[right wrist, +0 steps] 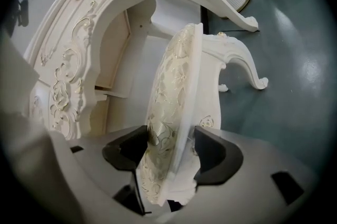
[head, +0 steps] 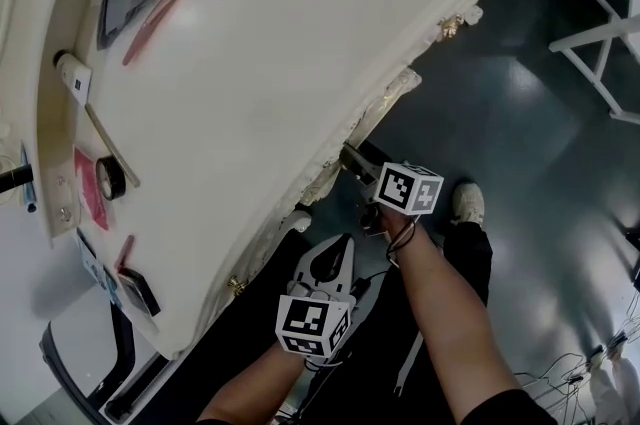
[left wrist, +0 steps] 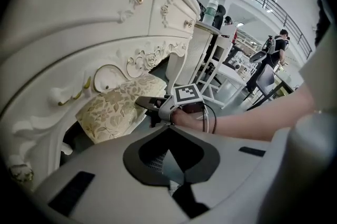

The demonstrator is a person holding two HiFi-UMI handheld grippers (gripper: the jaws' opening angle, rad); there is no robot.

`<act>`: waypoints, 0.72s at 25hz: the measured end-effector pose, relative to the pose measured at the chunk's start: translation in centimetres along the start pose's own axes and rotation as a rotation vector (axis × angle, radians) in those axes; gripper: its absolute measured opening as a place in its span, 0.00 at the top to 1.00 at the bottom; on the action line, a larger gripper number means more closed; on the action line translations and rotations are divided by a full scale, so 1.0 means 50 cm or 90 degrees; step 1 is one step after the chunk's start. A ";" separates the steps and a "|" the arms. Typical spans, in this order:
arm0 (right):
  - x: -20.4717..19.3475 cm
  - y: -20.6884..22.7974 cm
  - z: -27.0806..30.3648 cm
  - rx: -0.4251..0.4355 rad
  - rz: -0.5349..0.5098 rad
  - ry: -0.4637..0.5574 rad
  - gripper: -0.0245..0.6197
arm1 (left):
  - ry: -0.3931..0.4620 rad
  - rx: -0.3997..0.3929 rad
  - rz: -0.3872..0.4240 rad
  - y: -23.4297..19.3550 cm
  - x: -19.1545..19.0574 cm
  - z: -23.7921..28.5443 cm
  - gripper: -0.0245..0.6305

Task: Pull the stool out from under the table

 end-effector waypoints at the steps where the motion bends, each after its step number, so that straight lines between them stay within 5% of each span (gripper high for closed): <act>1: -0.001 0.002 -0.002 0.002 -0.001 -0.001 0.51 | -0.003 -0.002 -0.002 0.000 -0.001 0.000 0.96; 9: 0.005 -0.003 -0.010 -0.004 0.000 -0.016 0.63 | -0.010 -0.015 -0.008 0.016 0.004 0.006 0.96; 18: 0.002 0.020 -0.052 0.015 0.025 -0.020 0.66 | -0.021 -0.023 -0.008 0.052 -0.010 0.002 0.96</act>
Point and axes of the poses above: the fingertips, and each gripper's own axes: z forward along the fingers, y to its right, x out of its top, the point moved 6 cm from there along -z, backward along the fingers, and after that the axes turned 7 degrees about -x, right-handed, at the moved point
